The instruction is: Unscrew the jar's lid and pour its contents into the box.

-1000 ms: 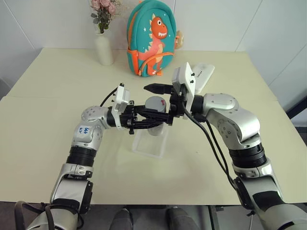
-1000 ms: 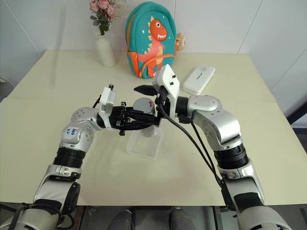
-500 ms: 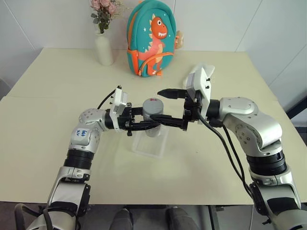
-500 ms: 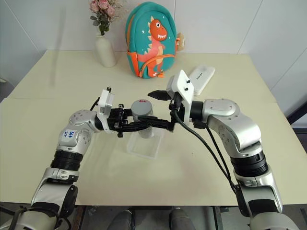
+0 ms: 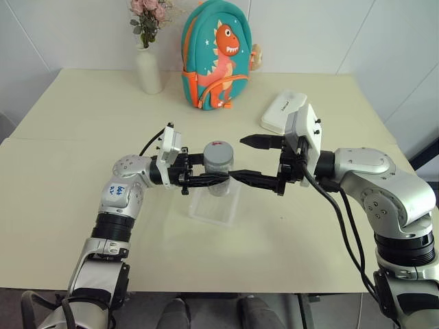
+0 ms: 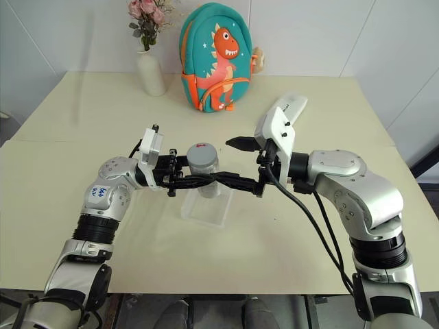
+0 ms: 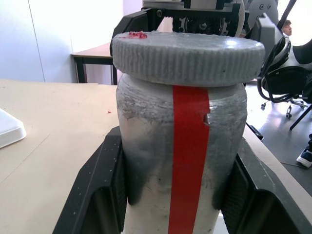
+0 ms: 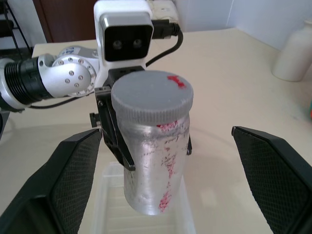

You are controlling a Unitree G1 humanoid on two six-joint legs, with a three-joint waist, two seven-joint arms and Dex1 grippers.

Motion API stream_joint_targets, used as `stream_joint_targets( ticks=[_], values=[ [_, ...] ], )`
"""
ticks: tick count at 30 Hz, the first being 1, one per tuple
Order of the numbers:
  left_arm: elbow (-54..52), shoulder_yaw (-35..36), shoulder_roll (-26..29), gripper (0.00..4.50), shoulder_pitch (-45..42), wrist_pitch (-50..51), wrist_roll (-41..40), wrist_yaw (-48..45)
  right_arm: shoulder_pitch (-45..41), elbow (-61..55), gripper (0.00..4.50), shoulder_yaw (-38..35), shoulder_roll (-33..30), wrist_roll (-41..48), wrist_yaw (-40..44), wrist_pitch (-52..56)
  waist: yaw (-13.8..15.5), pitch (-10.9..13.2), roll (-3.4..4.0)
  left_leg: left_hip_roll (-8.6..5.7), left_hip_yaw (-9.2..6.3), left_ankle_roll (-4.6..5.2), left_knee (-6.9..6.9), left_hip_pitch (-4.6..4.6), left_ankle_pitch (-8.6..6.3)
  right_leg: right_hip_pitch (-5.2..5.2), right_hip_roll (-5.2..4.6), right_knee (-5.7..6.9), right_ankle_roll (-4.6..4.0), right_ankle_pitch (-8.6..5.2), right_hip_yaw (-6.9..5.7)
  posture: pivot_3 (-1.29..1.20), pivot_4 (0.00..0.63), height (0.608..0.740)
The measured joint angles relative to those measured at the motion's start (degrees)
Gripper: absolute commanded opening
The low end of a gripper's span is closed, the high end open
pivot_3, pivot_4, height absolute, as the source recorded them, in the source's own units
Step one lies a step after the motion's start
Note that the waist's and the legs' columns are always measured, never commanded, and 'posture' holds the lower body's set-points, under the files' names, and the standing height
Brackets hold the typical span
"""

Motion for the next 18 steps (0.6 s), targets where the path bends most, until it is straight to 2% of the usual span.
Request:
stream_joint_targets(
  ticks=[11,18],
  values=[
    [2.34,-1.09,-1.41,1.98,-1.38,-3.09,1.23,-1.94,-3.05,1.29,4.48,0.36,7.35,3.95,-2.76,0.70,0.09,0.00,0.00,0.00,0.00,0.00,-0.02,-0.01,0.00,0.00,0.00,-0.01,0.00,0.00,-0.01,0.00,0.150,0.740],
    [2.35,-1.32,-1.77,1.98,-2.11,-3.15,1.42,-2.00,-5.62,6.20,4.48,5.73,11.32,0.36,-2.57,-2.25,-0.07,0.00,0.01,-0.01,-0.01,0.00,0.02,-0.01,0.00,0.00,-0.01,0.01,0.00,0.00,-0.01,0.00,0.150,0.740]
  ],
)
